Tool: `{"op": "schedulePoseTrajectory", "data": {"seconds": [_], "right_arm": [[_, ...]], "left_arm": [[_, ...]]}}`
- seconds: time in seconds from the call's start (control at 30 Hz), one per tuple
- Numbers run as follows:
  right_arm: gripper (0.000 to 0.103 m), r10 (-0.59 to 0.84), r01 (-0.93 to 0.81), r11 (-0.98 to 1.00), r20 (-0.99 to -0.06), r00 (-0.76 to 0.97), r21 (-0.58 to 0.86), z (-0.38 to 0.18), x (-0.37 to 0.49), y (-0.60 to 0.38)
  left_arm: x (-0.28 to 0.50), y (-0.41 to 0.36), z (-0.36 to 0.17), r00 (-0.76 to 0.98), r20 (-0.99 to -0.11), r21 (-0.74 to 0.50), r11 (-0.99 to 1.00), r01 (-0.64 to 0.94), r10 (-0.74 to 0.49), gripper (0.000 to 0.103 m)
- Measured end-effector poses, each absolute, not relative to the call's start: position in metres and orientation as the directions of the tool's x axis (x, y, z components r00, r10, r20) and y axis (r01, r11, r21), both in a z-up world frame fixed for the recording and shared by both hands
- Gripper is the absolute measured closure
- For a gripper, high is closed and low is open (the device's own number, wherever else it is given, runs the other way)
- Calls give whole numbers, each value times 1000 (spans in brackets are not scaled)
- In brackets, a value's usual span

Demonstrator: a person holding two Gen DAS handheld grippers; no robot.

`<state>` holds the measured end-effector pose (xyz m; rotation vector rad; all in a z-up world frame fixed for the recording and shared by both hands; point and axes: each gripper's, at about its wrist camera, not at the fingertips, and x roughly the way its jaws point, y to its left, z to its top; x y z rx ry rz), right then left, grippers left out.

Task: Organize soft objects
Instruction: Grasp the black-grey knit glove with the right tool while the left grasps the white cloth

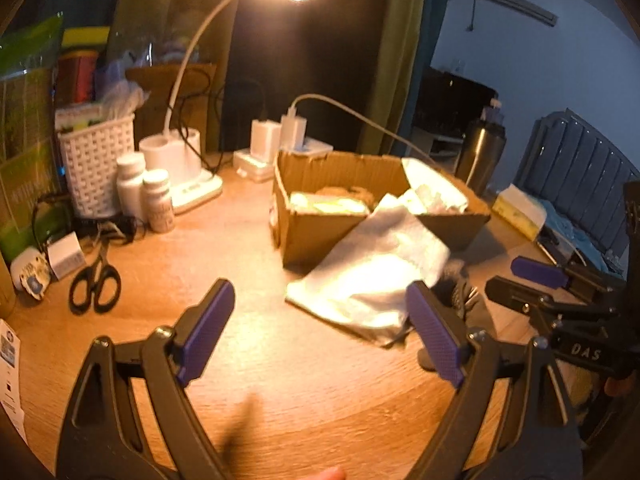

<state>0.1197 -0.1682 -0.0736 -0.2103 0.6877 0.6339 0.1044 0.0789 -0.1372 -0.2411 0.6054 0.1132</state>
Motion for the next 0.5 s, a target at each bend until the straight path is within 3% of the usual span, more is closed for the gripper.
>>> {"op": "schedulePoseTrajectory", "data": {"seconds": [0.4,0.47,0.5], "right_arm": [[44,440,-596,801,-736,515,62,-110,151,-157],[55,434,-598,799,-748,502,63,-115,156,-157],[65,433,-600,798,-753,495,64,-117,157,-157]], "left_arm": [[132,74,-155,755,-656,-178,969,-171,12,14],[137,70,-155,747,-665,-169,972,-162,9,14],[140,68,-155,745,-668,-166,974,-157,6,14]]}}
